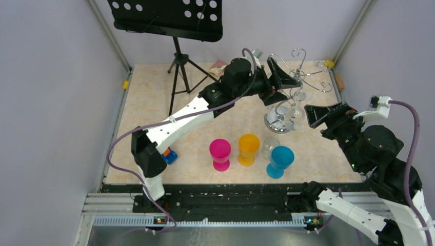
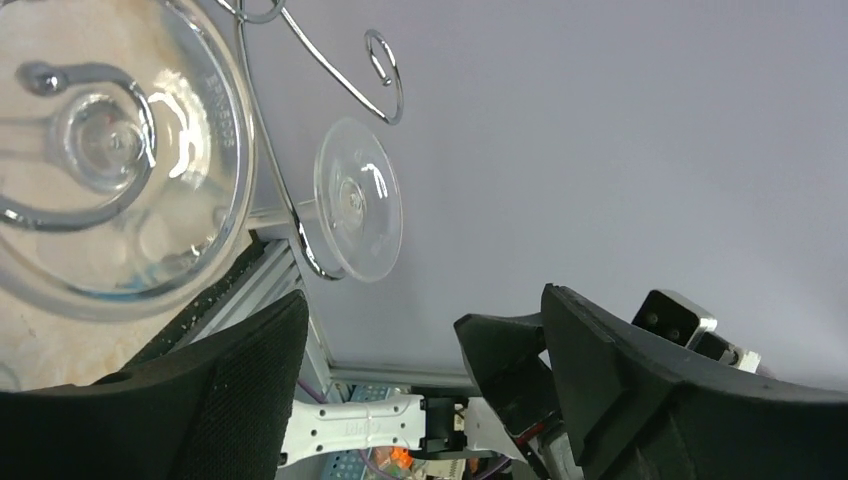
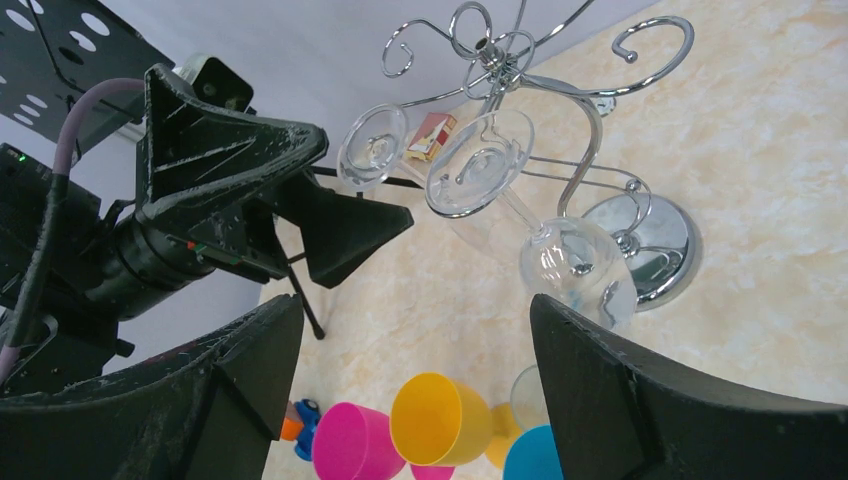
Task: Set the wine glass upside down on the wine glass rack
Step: Turn the wine glass upside down at the wine rack.
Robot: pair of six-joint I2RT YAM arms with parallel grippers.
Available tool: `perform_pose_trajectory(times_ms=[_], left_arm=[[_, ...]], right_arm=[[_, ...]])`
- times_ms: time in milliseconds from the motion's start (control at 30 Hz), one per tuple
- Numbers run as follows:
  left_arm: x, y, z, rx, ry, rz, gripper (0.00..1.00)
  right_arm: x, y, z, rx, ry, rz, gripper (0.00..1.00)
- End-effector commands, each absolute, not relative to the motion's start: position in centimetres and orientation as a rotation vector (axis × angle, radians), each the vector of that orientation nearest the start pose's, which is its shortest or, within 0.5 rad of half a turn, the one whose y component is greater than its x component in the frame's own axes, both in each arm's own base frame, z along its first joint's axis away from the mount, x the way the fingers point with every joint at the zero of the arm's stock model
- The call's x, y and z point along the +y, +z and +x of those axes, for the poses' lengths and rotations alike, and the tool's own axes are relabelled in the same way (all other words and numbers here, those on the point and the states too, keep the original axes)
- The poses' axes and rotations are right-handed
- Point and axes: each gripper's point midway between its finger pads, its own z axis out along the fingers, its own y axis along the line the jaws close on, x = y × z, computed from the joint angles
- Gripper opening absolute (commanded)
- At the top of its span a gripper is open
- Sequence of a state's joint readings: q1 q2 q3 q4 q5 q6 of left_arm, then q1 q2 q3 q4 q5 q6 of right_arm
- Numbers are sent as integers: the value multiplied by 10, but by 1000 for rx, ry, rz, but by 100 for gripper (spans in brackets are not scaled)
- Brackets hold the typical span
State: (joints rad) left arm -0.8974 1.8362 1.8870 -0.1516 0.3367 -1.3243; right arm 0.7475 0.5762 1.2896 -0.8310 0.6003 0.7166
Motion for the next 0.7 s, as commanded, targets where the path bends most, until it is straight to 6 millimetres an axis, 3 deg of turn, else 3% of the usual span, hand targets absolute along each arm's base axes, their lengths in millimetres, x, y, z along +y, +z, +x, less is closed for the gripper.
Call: perform_pose_trajectory(times_ms=[0,233,667], left_arm=[[-470,442,245,2007,-1858,-11,89],[-432,416,230,2087,-1638,113,90],[-288,328,219,2234,-924,187,92]], right_arm=[[65,409,182,1647,599,415,86],[77,408,186,1686,618,390,86],[105,407,196,1732,680,341,86]])
